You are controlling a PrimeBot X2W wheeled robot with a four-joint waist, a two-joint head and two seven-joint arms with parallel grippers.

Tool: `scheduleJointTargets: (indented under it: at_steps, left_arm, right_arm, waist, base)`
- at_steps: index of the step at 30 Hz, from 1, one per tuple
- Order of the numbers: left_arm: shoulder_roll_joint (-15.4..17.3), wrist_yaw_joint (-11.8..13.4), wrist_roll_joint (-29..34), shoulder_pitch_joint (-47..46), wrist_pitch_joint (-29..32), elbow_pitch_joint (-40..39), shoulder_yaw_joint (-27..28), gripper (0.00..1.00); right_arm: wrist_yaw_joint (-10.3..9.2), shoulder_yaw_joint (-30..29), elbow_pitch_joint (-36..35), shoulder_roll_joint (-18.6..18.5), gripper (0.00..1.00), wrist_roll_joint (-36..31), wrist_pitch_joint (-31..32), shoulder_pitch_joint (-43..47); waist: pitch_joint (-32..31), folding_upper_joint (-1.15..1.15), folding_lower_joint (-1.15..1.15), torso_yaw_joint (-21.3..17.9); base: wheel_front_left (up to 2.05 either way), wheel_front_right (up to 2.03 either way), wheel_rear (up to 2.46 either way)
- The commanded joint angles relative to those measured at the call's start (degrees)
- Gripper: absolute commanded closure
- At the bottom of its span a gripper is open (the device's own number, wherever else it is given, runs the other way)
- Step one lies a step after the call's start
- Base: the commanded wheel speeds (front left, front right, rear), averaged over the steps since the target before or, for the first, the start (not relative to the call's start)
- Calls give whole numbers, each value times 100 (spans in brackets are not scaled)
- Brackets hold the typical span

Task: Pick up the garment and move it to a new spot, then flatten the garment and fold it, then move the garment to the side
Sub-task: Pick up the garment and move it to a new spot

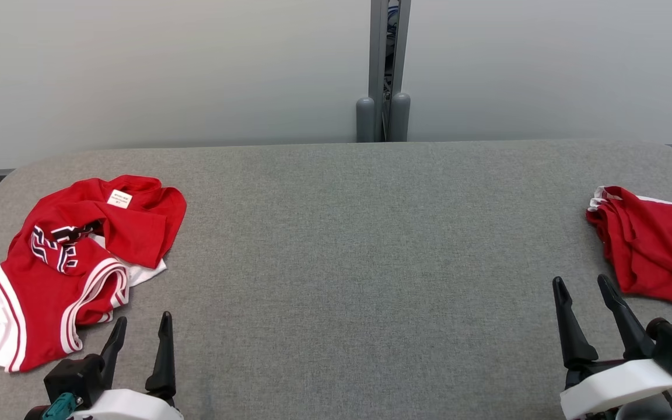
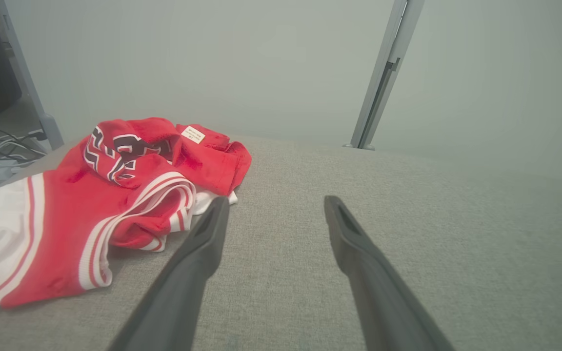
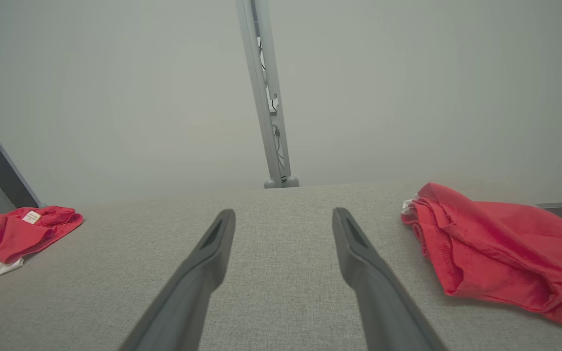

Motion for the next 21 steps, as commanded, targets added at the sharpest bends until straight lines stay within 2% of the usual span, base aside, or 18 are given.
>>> scheduleJointTargets:
  at_steps: [1,11,21]
  left_arm:
    - [37,-20,-21,-46,-11,8,4,0]
    - [47,46,-24,-157,16,-43,-6,0]
    - [122,92,-50,-197,62,-147,33,0]
  right_arm:
    - [1,-15,-36,-17,0,10,24,41]
    - [1,-53,-80,-17,0,9,-1,34]
    - [0,-117,-158,-19,0,15,-26,-74]
  waist:
    - [3,0,0,7]
    - [26,0,0,270]
    - [85,0,0,1166]
  base:
    - [0,0,0]
    - [0,0,0]
    - [0,0,0]
